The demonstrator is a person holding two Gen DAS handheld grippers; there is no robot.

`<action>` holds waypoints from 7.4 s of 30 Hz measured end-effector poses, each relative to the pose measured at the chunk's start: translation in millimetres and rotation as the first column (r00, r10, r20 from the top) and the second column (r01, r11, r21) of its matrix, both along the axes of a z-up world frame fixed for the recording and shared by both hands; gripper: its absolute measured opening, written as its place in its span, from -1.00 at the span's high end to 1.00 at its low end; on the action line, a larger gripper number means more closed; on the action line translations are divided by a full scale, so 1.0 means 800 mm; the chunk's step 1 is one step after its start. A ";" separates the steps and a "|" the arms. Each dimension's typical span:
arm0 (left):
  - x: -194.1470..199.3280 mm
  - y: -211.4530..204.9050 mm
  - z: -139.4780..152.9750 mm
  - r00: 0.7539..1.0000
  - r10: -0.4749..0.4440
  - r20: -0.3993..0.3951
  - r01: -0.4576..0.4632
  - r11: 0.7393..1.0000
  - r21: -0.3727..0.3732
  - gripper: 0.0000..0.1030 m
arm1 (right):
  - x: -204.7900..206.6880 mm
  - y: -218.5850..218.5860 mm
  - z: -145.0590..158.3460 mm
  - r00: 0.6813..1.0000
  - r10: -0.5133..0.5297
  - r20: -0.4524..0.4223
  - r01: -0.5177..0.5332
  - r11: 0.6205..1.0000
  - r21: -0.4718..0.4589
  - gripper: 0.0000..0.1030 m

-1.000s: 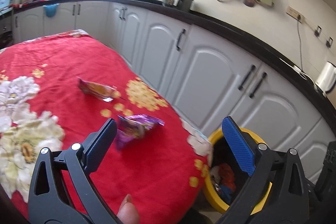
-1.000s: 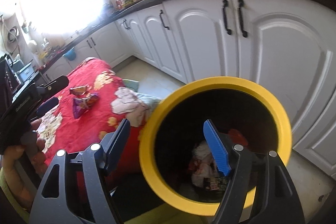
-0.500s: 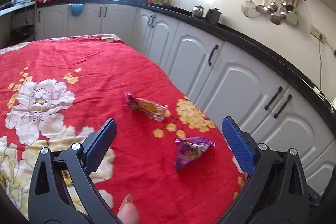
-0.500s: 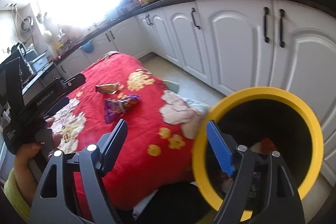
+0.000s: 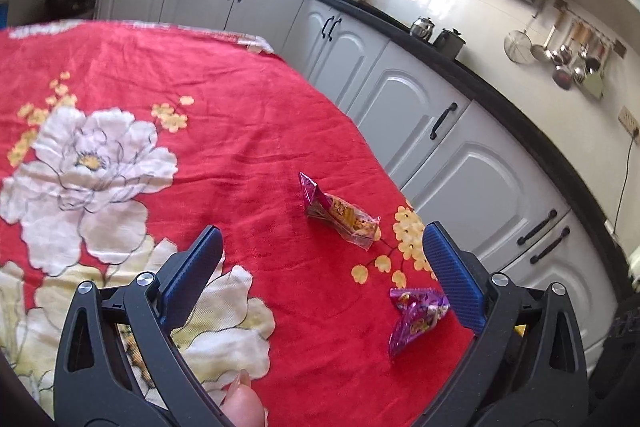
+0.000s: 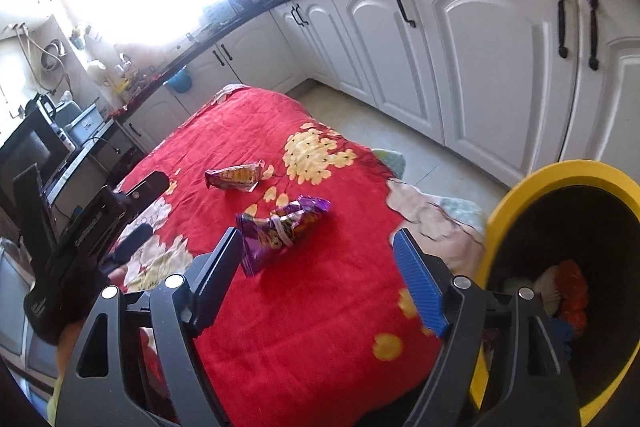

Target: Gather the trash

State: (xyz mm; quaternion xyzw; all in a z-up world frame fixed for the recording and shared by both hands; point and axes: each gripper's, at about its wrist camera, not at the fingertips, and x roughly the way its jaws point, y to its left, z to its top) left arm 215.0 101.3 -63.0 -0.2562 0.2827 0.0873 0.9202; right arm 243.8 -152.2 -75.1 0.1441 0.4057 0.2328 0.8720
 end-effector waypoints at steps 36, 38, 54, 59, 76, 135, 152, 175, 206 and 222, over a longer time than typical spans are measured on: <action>0.076 0.004 -0.050 0.988 -0.119 -0.100 0.105 0.985 -0.138 0.75 | -0.011 0.030 -0.028 0.997 0.071 -0.023 -0.071 0.997 -0.002 0.53; 0.070 -0.001 -0.048 0.987 -0.126 -0.102 0.113 0.986 -0.121 0.76 | -0.014 0.023 -0.027 0.998 0.065 -0.018 -0.065 0.998 0.002 0.54; 0.015 -0.069 0.005 0.978 -0.207 -0.016 0.208 0.975 0.080 0.78 | -0.026 -0.064 -0.006 0.998 -0.053 0.032 0.051 0.997 0.059 0.56; 0.010 -0.100 0.019 0.967 -0.254 0.001 0.252 0.960 0.123 0.78 | -0.033 -0.098 -0.001 0.994 -0.101 0.048 0.098 0.993 0.069 0.56; -0.003 -0.196 0.041 0.913 -0.406 0.029 0.394 0.899 0.194 0.78 | -0.054 -0.195 0.002 0.968 -0.236 0.084 0.234 0.972 0.031 0.56; -0.006 -0.363 -0.058 0.736 -0.643 -0.210 0.677 0.699 0.233 0.71 | -0.075 -0.306 -0.081 0.939 -0.343 0.002 0.343 0.938 -0.059 0.50; -0.012 -0.342 -0.050 0.747 -0.620 -0.240 0.664 0.719 0.208 -0.37 | -0.101 -0.309 -0.058 0.935 -0.352 0.035 0.354 0.933 -0.071 -0.27; -0.111 -0.248 0.053 0.871 -0.485 -0.078 0.484 0.819 0.310 -0.78 | -0.230 -0.236 0.037 0.895 -0.292 0.337 0.370 0.908 -0.197 -0.87; -0.225 -0.214 0.044 0.901 -0.415 0.126 0.323 0.836 0.444 -0.79 | -0.300 -0.182 0.019 0.760 -0.265 0.593 0.428 0.892 -0.149 -0.88; -0.227 -0.212 0.047 0.901 -0.412 0.137 0.316 0.838 0.445 -0.79 | -0.299 -0.182 0.019 0.758 -0.265 0.596 0.428 0.892 -0.148 -0.88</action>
